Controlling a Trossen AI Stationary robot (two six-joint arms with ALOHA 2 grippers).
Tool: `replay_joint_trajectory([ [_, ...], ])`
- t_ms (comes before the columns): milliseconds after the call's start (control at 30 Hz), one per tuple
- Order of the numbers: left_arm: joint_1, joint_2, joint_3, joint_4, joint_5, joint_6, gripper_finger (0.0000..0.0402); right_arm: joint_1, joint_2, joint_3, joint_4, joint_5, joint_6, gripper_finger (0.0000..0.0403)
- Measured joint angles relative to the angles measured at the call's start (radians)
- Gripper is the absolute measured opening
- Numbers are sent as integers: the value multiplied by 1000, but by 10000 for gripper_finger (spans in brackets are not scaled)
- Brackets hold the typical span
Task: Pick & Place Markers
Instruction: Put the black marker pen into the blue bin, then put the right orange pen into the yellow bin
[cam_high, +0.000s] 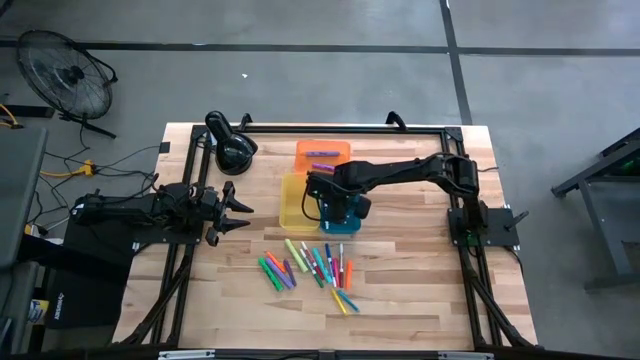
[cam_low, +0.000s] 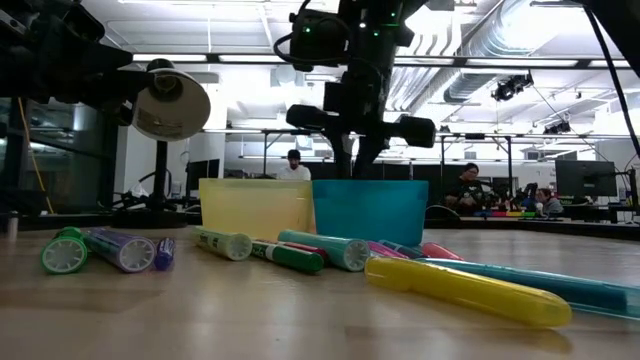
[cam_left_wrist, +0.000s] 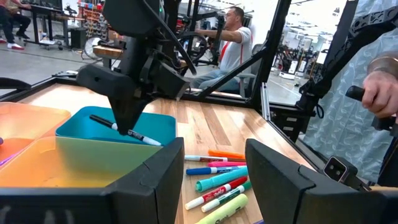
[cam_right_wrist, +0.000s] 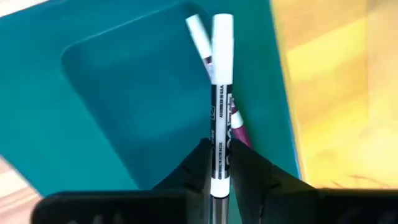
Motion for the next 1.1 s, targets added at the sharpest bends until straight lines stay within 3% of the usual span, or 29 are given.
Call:
replay_joint_trajectory([
  [333, 0, 0, 0, 0, 0, 0, 170, 0, 0, 0, 2, 13, 70, 61],
  [567, 0, 0, 0, 0, 0, 0, 170, 15, -11, 0, 2, 233, 266, 63],
  [700, 0, 0, 0, 0, 0, 0, 170, 38, -44, 0, 3, 291, 399, 60],
  [867, 0, 0, 0, 0, 0, 0, 170, 80, -95, 0, 3, 303, 654, 55],
  [1100, 0, 0, 0, 0, 0, 0, 170, 138, -157, 0, 0, 291, 1241, 54],
])
